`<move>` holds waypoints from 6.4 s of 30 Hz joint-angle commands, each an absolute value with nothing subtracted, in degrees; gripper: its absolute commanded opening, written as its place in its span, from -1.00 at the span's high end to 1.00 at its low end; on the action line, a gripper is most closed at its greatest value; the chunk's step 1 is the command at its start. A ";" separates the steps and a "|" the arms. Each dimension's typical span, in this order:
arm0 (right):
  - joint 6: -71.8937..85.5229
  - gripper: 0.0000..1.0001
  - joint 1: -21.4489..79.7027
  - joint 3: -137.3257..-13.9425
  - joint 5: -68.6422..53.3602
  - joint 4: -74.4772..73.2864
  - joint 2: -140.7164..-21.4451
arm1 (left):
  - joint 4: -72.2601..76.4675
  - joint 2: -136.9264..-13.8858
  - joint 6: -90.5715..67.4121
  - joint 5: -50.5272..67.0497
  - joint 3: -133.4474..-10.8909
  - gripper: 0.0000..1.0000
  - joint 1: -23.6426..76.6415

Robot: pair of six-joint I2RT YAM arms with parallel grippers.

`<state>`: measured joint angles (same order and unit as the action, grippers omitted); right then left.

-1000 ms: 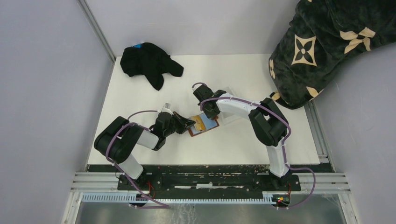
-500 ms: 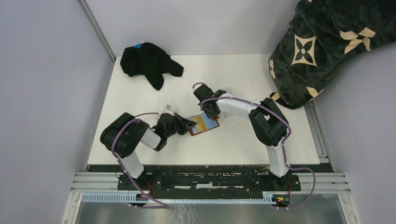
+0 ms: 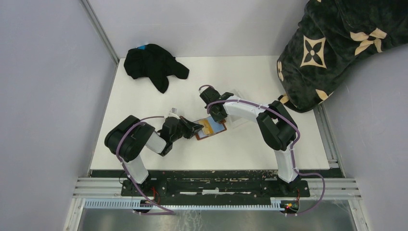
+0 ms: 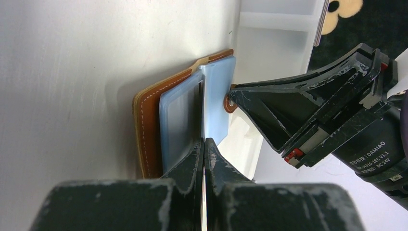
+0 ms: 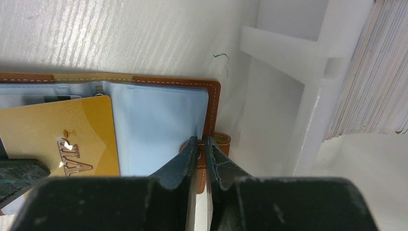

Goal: Put the credit cards into the card holder
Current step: Insert the credit card into the card holder.

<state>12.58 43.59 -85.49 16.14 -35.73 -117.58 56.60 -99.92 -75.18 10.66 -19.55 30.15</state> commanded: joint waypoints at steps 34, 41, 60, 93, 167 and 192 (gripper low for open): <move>12.63 0.69 43.37 -87.25 16.08 -36.70 -117.20 | 53.32 -100.85 -67.65 11.06 -23.93 0.94 30.38; 12.74 0.69 43.35 -87.36 16.00 -36.79 -117.42 | 52.11 -99.86 -65.53 10.93 -24.29 0.94 30.27; 12.88 0.69 43.33 -88.13 16.00 -36.80 -117.93 | 49.39 -98.09 -63.09 11.84 -24.72 0.94 29.19; 12.48 0.69 43.00 -88.16 15.81 -36.66 -118.12 | 47.37 -100.28 -58.70 17.41 -26.70 0.94 26.16; 14.05 0.69 43.07 -87.69 14.50 -36.80 -117.71 | 45.07 -108.08 -65.77 7.27 -31.87 0.94 35.49; 12.48 0.31 43.02 -91.50 17.76 -38.63 -114.41 | 24.72 -103.63 -54.63 7.35 -36.42 0.22 35.21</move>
<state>12.60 43.22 -89.19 15.73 -38.48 -117.93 37.52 -104.40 -62.46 8.73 -36.38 35.33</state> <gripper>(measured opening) 0.328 0.377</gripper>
